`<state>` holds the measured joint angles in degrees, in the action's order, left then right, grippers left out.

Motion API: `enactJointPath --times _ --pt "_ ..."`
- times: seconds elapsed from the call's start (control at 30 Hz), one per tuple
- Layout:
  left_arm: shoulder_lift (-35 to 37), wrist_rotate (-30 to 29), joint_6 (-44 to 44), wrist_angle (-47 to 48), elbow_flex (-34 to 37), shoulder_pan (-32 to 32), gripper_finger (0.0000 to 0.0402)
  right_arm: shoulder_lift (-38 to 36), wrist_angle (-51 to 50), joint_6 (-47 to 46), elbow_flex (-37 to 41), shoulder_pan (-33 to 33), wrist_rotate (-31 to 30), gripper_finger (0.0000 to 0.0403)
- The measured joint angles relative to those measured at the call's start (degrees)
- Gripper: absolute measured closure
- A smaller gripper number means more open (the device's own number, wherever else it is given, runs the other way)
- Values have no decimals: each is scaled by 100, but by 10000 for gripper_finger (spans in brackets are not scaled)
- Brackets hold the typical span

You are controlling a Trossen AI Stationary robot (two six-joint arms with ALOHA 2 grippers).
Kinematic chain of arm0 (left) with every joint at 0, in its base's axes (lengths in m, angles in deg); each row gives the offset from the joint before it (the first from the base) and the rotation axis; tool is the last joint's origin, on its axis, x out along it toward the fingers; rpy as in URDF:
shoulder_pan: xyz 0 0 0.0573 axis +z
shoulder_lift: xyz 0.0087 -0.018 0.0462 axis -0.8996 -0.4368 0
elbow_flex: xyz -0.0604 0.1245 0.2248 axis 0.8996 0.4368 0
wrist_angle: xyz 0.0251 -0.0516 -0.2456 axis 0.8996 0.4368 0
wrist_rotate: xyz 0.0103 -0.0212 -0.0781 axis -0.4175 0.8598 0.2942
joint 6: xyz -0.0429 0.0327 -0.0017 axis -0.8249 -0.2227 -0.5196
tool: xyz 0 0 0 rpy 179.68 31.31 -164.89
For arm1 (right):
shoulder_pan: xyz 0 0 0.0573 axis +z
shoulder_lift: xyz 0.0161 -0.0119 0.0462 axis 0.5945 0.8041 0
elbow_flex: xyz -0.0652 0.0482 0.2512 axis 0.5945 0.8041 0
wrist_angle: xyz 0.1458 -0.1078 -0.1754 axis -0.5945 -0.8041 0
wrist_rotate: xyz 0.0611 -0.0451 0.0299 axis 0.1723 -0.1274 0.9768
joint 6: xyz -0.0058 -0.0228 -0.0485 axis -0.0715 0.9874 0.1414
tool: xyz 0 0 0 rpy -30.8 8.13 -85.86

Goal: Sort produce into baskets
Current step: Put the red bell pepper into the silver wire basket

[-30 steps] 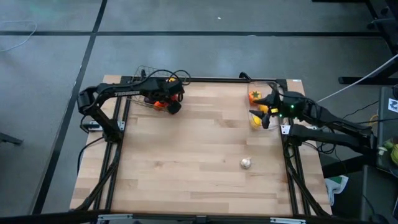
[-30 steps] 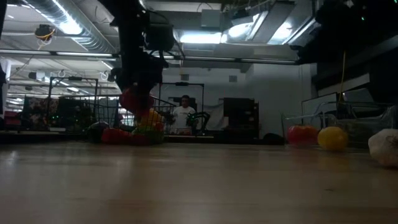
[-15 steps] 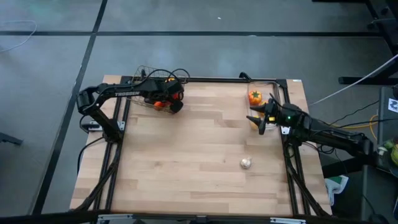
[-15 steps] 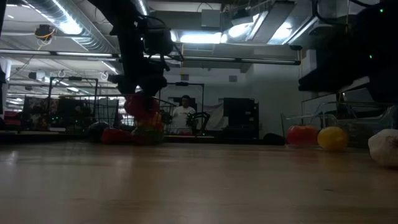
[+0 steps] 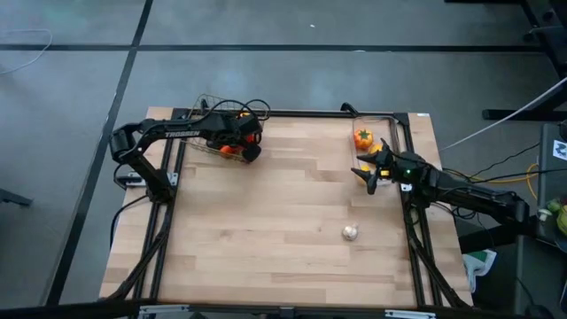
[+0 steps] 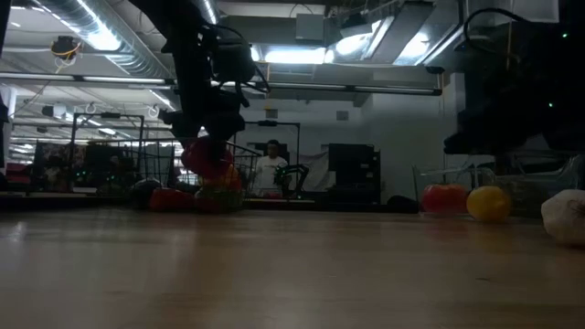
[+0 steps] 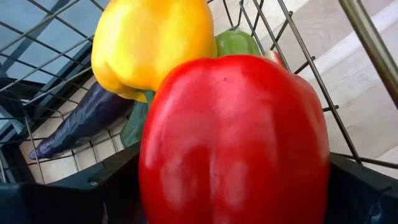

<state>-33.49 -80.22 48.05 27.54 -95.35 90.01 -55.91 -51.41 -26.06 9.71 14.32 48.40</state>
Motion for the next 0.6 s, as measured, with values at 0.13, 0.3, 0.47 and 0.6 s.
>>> enactJointPath --times 0.13,0.3,0.47,0.6 --pt "0 0 0 1 0 0 50 2 -7 3 71 0 -62 150" --pt "0 0 0 1 -2 0 50 4 87 7 146 0 -53 150" --pt "0 2 0 2 -2 0 50 4 94 39 151 0 -53 150" --pt "0 2 0 3 -2 0 50 56 60 27 155 0 -49 150"
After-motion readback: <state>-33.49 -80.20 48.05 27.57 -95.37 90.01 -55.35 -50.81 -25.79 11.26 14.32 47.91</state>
